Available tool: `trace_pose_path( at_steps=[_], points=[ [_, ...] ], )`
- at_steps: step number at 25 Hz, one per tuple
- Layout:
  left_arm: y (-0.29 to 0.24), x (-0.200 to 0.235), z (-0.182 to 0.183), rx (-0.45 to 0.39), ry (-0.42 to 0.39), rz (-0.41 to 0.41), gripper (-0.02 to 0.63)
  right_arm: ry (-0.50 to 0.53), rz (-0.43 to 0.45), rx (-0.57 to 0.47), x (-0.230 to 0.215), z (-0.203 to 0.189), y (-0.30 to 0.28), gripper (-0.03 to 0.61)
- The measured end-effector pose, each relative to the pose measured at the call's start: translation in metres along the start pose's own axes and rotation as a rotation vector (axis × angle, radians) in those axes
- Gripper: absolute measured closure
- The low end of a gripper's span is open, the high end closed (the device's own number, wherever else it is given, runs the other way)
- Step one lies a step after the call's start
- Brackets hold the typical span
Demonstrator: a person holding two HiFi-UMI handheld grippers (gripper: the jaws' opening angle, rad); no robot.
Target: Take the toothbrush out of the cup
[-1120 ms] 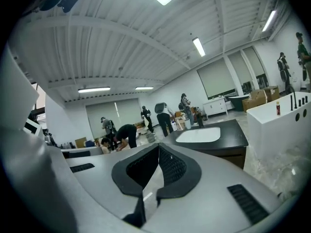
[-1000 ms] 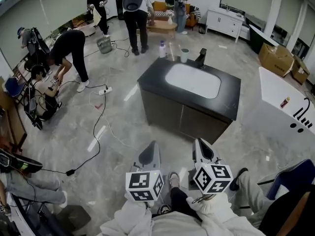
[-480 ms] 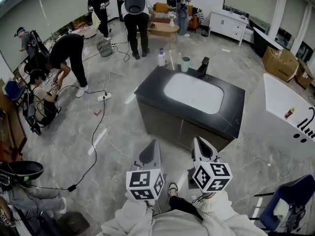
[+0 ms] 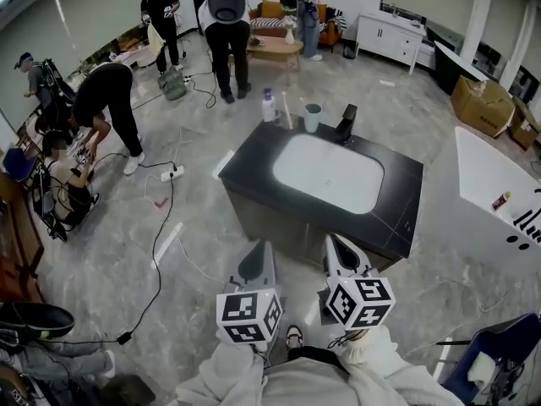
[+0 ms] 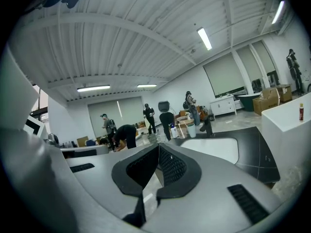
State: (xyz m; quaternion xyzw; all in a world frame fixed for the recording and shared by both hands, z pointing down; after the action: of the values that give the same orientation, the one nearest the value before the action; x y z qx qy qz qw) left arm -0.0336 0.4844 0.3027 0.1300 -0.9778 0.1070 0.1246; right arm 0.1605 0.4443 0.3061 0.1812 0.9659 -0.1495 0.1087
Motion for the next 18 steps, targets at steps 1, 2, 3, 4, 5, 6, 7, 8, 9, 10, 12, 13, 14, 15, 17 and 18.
trace_pose_path(
  at_steps=[1, 2, 3, 4, 5, 6, 7, 8, 9, 10, 12, 13, 14, 15, 17, 18],
  points=[
    [-0.008, 0.002, 0.001, -0.004, 0.009, -0.001, 0.617, -0.002, -0.001, 0.003, -0.004, 0.001, -0.007, 0.556],
    [-0.016, 0.004, 0.002, -0.011, 0.019, -0.003, 0.617, -0.004, -0.003, 0.006, -0.009, 0.003, -0.013, 0.555],
    [-0.024, 0.005, 0.003, -0.015, 0.025, -0.005, 0.617, -0.008, -0.005, 0.009, -0.013, 0.004, -0.020, 0.555],
    [-0.032, 0.007, 0.004, -0.017, 0.027, -0.005, 0.617, -0.011, -0.007, 0.011, -0.018, 0.006, -0.027, 0.556],
    [-0.039, 0.009, 0.006, -0.015, 0.026, -0.003, 0.617, -0.013, -0.009, 0.014, -0.021, 0.007, -0.034, 0.555],
    [-0.046, 0.010, 0.007, -0.012, 0.024, 0.000, 0.617, -0.015, -0.009, 0.018, -0.024, 0.009, -0.041, 0.556],
    [-0.053, 0.012, 0.008, -0.008, 0.024, 0.003, 0.617, -0.016, -0.008, 0.022, -0.027, 0.011, -0.047, 0.556],
    [-0.059, 0.013, 0.009, -0.006, 0.025, 0.005, 0.617, -0.017, -0.006, 0.024, -0.029, 0.012, -0.053, 0.555],
    [-0.064, 0.014, 0.010, -0.004, 0.025, 0.006, 0.617, -0.018, -0.004, 0.025, -0.031, 0.014, -0.059, 0.555],
    [-0.070, 0.015, 0.010, -0.003, 0.024, 0.005, 0.617, -0.018, -0.002, 0.025, -0.033, 0.015, -0.064, 0.555],
    [-0.079, 0.018, 0.010, -0.001, 0.017, 0.004, 0.617, -0.022, 0.000, 0.022, -0.036, 0.016, -0.075, 0.555],
    [-0.083, 0.020, 0.011, 0.000, 0.015, 0.005, 0.617, -0.025, 0.001, 0.021, -0.037, 0.017, -0.080, 0.555],
    [-0.087, 0.022, 0.012, 0.002, 0.015, 0.008, 0.617, -0.026, 0.003, 0.023, -0.038, 0.018, -0.084, 0.555],
    [-0.091, 0.024, 0.014, 0.004, 0.018, 0.011, 0.617, -0.027, 0.004, 0.026, -0.038, 0.018, -0.087, 0.555],
    [-0.098, 0.027, 0.018, 0.006, 0.019, 0.014, 0.617, -0.029, 0.003, 0.033, -0.040, 0.020, -0.093, 0.556],
    [-0.101, 0.028, 0.020, 0.005, 0.017, 0.013, 0.617, -0.030, 0.001, 0.034, -0.041, 0.021, -0.096, 0.555]
  ],
)
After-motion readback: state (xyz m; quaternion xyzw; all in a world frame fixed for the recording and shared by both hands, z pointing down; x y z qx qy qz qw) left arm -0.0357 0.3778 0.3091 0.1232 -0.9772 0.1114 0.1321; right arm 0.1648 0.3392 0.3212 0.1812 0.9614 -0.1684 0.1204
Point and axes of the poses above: the fingertips, and each gripper's own axes: y backward along the fingers, x to its left, z out of its top, the point moved 9 cm from there along y, backward along the fingers, and after that the axes turned 6 degrees about -z, right-handed, at the moved point
